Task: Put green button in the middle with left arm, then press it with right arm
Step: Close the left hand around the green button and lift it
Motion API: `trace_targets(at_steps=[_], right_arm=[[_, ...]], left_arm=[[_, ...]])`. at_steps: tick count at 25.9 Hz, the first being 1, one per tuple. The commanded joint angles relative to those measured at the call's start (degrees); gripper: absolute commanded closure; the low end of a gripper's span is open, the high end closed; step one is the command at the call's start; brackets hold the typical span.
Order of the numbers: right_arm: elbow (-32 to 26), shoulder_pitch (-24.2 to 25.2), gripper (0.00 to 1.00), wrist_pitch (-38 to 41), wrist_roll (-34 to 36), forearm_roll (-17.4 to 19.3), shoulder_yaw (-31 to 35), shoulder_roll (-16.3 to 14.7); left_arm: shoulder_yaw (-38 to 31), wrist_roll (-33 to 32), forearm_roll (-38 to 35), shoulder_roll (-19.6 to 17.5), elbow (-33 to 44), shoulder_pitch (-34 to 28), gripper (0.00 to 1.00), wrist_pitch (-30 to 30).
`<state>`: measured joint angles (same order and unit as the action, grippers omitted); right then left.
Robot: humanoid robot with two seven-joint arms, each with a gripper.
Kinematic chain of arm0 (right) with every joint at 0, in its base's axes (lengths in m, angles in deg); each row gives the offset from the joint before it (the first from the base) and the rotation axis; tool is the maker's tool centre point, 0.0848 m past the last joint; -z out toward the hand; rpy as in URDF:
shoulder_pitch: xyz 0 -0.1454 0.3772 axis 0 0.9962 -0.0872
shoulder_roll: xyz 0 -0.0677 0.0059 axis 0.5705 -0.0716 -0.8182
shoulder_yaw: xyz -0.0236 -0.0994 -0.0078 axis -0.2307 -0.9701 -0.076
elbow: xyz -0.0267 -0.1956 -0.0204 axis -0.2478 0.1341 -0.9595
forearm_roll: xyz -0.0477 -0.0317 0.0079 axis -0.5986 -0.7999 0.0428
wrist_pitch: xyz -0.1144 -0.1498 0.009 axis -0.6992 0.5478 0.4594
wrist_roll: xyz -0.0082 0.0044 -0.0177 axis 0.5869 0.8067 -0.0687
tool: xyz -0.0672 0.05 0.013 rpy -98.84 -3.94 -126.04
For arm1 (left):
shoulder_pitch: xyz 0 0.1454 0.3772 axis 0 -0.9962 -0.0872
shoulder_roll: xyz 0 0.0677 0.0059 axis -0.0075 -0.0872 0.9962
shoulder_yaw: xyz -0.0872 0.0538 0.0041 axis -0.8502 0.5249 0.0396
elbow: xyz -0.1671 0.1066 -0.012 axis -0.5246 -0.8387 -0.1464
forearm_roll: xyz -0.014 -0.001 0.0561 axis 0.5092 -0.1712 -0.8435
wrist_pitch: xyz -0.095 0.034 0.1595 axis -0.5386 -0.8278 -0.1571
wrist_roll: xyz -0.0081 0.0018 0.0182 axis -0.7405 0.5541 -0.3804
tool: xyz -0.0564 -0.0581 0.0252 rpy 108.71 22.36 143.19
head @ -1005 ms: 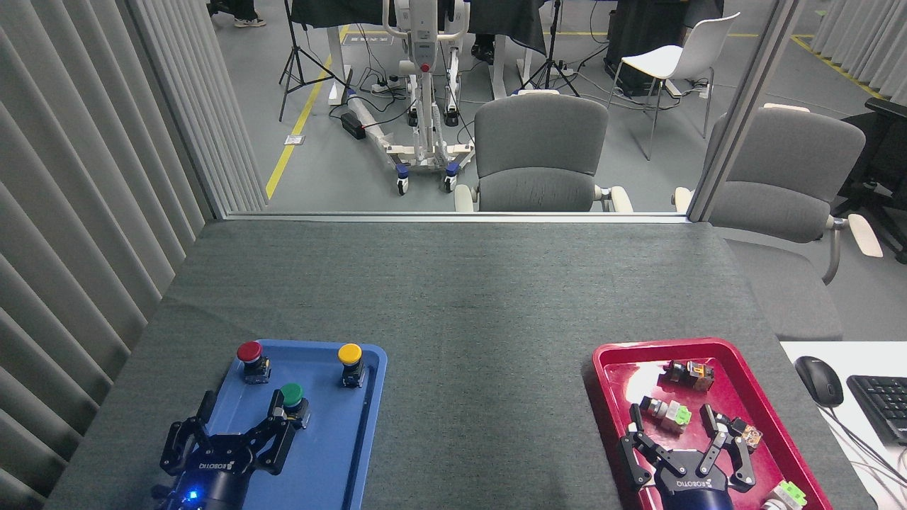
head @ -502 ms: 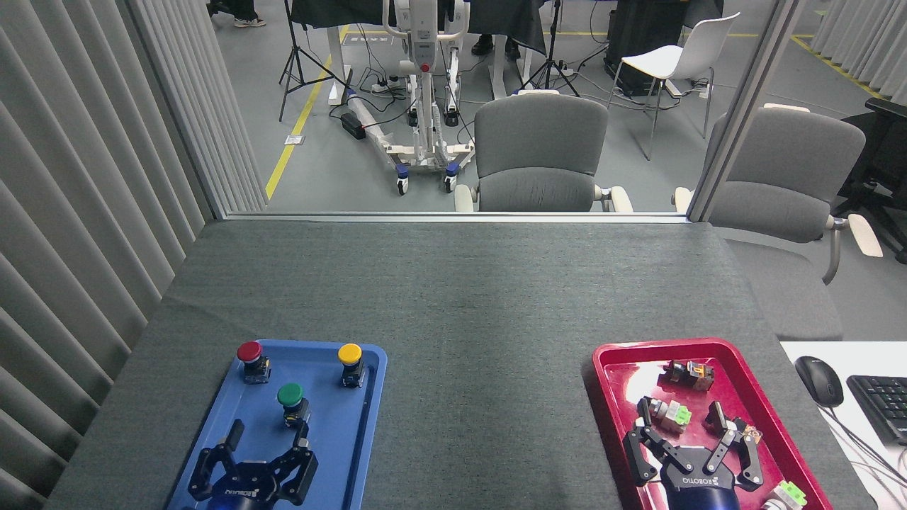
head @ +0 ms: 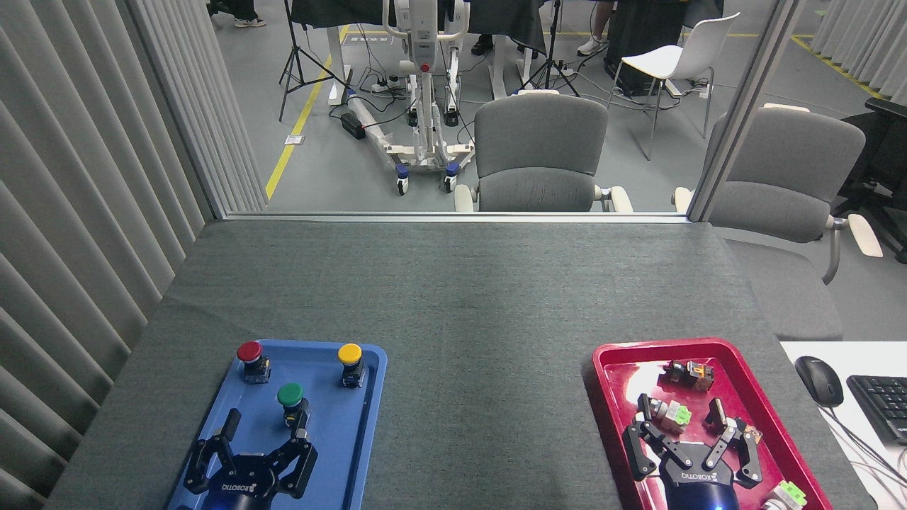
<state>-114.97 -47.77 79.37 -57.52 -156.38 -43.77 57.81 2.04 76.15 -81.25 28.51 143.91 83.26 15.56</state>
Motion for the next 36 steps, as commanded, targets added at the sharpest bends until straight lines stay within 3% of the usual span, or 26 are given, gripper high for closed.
trace_targets(at_steps=[1,6,12,21,32,34,36], right_arm=[[-0.4,-0.1,0.01,0.2,-0.2,0.0,0.1,0.2],[-0.6,0.4,0.01,0.6,-1.1,-0.1,1.2,0.4],[-0.7,0.4,0.01,2.3,-3.3,0.0,2.4,0.2],[-0.7,0.5,0.00,3.5,-2.1,0.0,2.7,0.5],[-0.2,0.8,0.01,5.3,-1.7,-0.1,4.2,1.9],[-0.2,0.8,0.01,5.5,-1.6,-0.1,4.2,2.3],[-0.2,0.8,0.01,5.4,-1.7,-0.1,4.2,2.5]], left_arm=[[-0.5,0.7,0.1,0.1,0.4,-0.5,0.00,0.4],[-0.5,-5.0,-0.1,-0.6,-3.9,1.0,0.00,2.0],[0.0,-11.2,0.0,-0.6,-14.0,9.6,0.01,5.5],[0.1,-11.0,0.0,-1.9,-25.9,16.0,0.01,5.9],[0.1,-10.7,-0.6,-1.7,-34.4,21.3,0.02,5.4],[0.1,-10.7,-0.5,-1.9,-35.2,21.3,0.13,5.3],[0.0,-10.5,-0.5,-2.0,-36.5,21.6,0.38,5.3]])
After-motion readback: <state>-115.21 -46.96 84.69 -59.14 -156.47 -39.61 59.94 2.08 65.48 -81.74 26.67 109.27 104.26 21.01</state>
